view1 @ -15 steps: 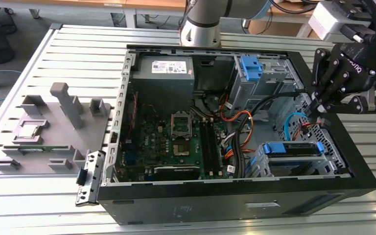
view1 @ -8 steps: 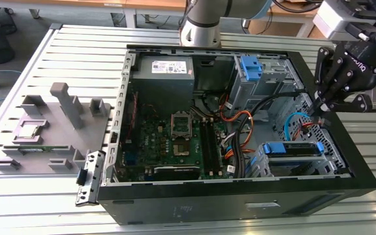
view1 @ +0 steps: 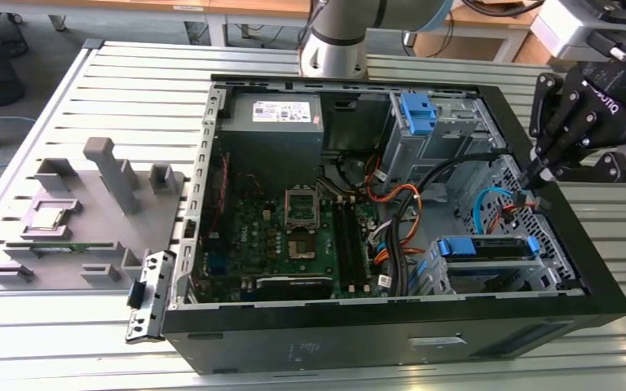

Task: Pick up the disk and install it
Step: 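Insert the first disk wire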

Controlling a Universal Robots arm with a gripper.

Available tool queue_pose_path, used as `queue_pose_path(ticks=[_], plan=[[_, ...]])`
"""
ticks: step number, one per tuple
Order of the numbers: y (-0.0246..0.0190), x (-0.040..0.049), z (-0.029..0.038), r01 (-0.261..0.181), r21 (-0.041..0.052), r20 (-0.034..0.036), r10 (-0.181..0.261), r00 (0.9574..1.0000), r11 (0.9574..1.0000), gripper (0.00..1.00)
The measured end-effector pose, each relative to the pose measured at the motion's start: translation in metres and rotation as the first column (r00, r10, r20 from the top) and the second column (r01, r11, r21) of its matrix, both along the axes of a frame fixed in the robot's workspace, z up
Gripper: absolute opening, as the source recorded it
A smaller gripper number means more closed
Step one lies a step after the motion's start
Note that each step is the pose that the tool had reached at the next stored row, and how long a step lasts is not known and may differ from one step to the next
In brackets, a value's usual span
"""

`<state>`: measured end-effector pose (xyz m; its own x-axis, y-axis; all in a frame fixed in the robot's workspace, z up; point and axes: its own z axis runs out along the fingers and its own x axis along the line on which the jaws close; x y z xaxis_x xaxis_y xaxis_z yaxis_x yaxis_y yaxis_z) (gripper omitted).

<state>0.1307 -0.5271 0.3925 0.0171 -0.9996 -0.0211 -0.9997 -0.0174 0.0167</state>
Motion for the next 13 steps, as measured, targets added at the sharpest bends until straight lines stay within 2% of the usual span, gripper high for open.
queue_pose_path(ticks=[6,13], plan=[[0.0001,0.0013,-0.0057,0.000,-0.0005,0.0000,0.000,1.0000,1.0000,0.11],[0.0000,0.0014,-0.0059,0.000,-0.0004,0.0000,0.000,1.0000,1.0000,0.11]])
